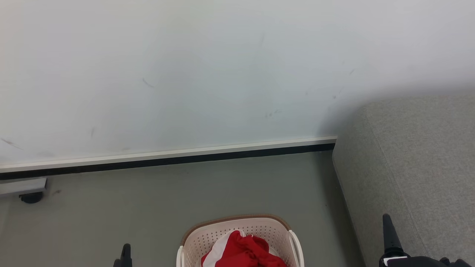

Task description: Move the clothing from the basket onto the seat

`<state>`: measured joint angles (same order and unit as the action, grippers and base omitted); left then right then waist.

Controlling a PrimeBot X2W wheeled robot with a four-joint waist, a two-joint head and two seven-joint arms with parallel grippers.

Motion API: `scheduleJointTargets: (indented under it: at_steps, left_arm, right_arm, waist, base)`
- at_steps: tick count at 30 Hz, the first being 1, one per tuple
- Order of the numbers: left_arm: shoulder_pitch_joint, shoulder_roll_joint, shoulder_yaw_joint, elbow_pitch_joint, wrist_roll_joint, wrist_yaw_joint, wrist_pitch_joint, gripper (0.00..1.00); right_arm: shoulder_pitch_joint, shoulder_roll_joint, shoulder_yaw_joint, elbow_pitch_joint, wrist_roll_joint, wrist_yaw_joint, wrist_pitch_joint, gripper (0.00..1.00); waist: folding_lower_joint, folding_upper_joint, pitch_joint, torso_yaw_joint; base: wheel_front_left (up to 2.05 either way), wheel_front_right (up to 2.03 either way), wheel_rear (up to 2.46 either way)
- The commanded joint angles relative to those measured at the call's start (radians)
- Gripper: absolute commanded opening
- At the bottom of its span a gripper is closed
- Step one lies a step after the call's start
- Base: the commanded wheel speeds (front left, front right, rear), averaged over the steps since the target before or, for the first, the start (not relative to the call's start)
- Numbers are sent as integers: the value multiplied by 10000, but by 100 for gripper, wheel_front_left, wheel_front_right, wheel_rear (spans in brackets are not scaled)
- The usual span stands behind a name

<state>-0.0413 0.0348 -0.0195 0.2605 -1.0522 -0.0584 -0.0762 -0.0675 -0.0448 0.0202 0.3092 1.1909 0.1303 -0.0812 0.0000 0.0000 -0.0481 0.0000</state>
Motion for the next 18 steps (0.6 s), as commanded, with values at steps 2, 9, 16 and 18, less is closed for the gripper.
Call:
scheduleJointTargets:
  at_steps: [2,9,16,18]
  left_arm:
    - [18,101,-58,-142,332,44,-121,100]
    - [81,112,-290,-119,1564,129,-346,100]
    - [73,150,-495,-62,3114,272,-542,100]
    - [67,156,-541,-81,3544,343,-601,100]
  right_arm:
    - [-42,-53,61,-73,-362,3,-108,100]
    - [-24,-56,163,26,-1668,3,-320,100]
    - [-21,-60,342,171,-2811,4,-526,100]
    - [-12,-60,372,221,-3038,4,-559,100]
  waist:
    - [0,0,-12,0]
    - [0,0,-67,-13]
    - [0,0,-133,-5]
    - [0,0,-154,3]
  base:
    - [0,0,0]
    - [0,0,0]
    - [0,0,0]
    - [0,0,0]
